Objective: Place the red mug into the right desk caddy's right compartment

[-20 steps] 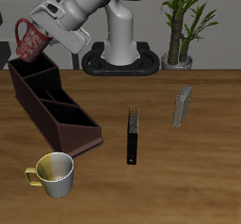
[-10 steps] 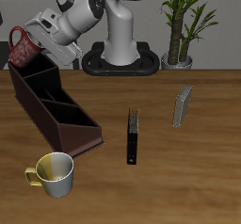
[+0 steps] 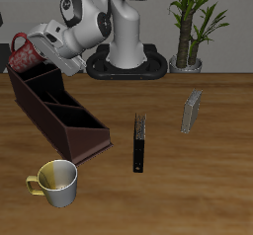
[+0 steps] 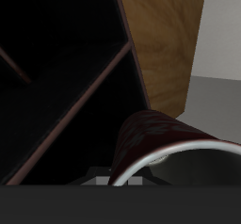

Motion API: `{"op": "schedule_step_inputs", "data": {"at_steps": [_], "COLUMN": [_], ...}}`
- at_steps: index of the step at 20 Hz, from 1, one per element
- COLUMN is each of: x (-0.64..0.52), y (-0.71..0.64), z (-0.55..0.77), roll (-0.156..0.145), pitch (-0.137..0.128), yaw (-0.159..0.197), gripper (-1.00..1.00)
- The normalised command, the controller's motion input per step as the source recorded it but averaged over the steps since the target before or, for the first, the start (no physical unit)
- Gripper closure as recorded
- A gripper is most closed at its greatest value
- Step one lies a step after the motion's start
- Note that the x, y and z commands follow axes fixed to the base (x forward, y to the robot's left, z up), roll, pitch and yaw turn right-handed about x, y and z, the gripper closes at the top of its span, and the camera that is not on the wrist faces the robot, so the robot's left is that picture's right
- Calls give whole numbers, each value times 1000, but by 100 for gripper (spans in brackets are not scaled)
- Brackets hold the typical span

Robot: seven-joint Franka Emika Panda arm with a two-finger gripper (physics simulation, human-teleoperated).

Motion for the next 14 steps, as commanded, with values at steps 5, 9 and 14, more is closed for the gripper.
{"op": "schedule_step_inputs", "data": {"at_steps": [5, 9, 14], "x": [-49, -47, -25], "y": [-234, -18, 13], "z": [-169, -56, 39], "roll": [-79, -16, -8], "pitch": [58, 16, -2], "yaw": [-50, -14, -10], "gripper": [-100, -100, -100]}}
